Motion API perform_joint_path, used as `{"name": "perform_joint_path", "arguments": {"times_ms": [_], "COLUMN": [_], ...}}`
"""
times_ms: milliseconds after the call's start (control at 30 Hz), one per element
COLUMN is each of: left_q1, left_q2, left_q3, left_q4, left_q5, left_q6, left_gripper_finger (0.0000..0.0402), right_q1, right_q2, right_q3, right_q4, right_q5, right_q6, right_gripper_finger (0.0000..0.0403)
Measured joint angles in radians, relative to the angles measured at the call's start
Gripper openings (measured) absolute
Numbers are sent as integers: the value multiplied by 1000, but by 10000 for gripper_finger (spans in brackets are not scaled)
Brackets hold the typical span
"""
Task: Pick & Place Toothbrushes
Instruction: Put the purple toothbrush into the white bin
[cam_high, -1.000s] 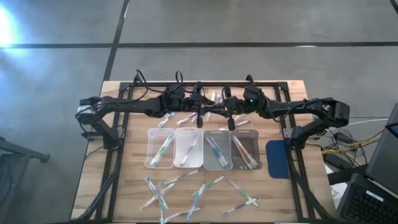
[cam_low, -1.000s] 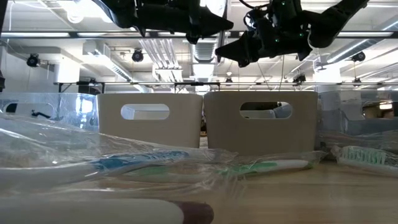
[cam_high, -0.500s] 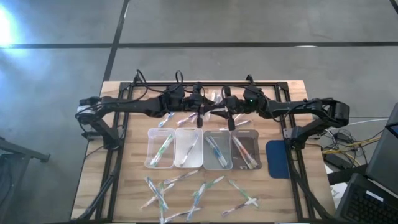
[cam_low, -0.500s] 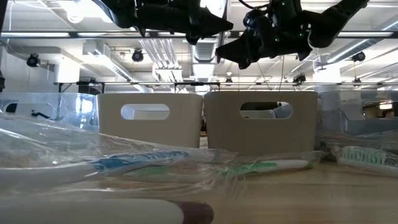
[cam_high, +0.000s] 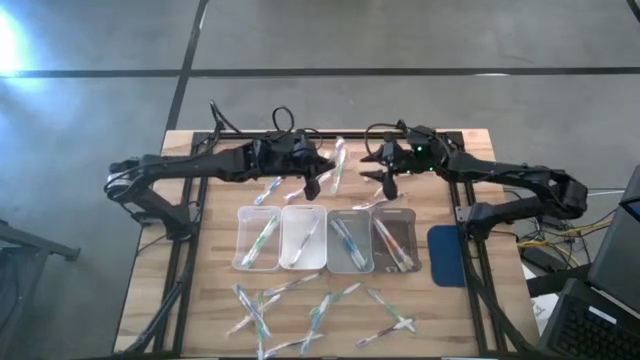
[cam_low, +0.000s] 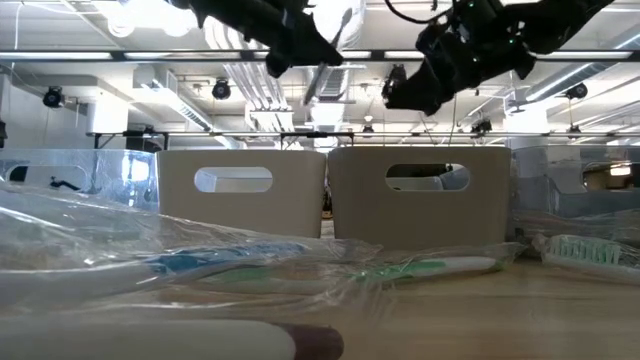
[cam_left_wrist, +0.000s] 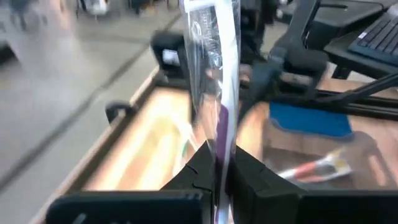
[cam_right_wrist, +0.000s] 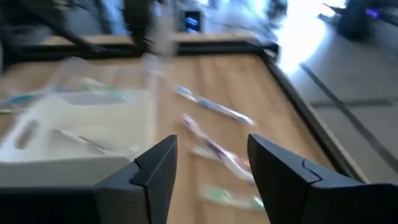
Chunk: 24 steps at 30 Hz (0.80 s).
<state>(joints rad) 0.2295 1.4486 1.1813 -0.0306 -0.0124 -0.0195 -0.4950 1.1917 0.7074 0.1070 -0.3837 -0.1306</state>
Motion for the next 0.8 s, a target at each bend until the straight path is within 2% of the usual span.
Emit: {"name": "perform_joint_path", "arguments": {"times_ms": [67, 167, 267, 333, 400, 800], "left_q1": [-1, -13, -38, -61, -89, -273], "left_q2": [-10, -11, -11, -11, -11, 17], "left_q3": [20, 51, 84, 106, 127, 212], "left_q4": [-94, -217, -349, -415, -460, -568], "left_q5": [-7, -47, -126, -187, -242, -406], "left_q6": [-68, -156, -245, -314, -375, -662], "left_gripper_finger": [21, 21, 21, 21, 21, 21], "right_q1": [-20, -37, -44, -47, -58, -109], "right_q2": [-36, -82, -120, -146, -169, -235], "right_q3": [-1, -2, -3, -3, -3, 4], "right_q4": [-62, -150, -229, -274, -320, -418], "right_q5": [83, 293, 509, 611, 651, 654], "right_q6": [0, 12, 48, 49, 45, 72], "right_gripper_finger": [196, 192, 182, 175, 169, 133]}}
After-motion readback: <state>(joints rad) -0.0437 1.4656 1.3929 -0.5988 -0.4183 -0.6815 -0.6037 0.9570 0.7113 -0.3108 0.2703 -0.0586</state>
